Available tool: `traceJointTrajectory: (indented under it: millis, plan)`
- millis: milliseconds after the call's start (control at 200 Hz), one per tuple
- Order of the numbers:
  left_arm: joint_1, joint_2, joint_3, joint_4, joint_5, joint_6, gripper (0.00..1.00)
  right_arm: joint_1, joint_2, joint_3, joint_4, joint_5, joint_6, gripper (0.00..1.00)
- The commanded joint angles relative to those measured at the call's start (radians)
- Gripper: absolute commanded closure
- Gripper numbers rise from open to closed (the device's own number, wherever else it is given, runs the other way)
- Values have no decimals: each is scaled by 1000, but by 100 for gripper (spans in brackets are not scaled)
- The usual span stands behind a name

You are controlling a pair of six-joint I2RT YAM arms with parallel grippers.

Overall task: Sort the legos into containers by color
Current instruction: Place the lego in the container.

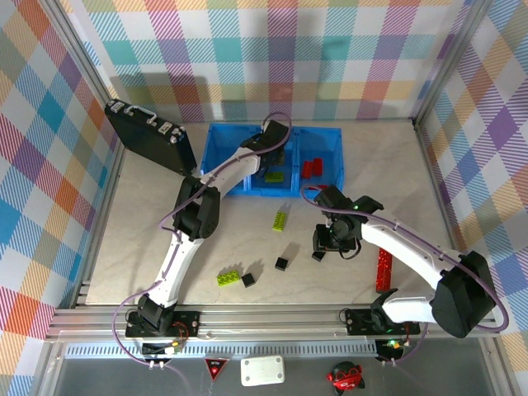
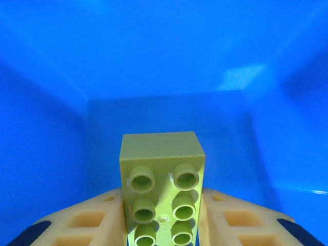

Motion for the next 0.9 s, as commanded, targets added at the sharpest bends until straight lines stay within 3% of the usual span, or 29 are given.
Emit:
traceJointTrajectory:
  millis: [0, 620, 895]
  plan:
    - [2, 18, 47, -33, -19, 12, 63, 5, -13, -12, 1, -13, 5, 58]
    - [2, 25, 47, -43, 27, -26, 54, 6, -8, -3, 1, -7, 4, 58]
    - [0, -46, 21, -77, 116, -54, 55, 6, 20, 23, 0, 14, -11, 57]
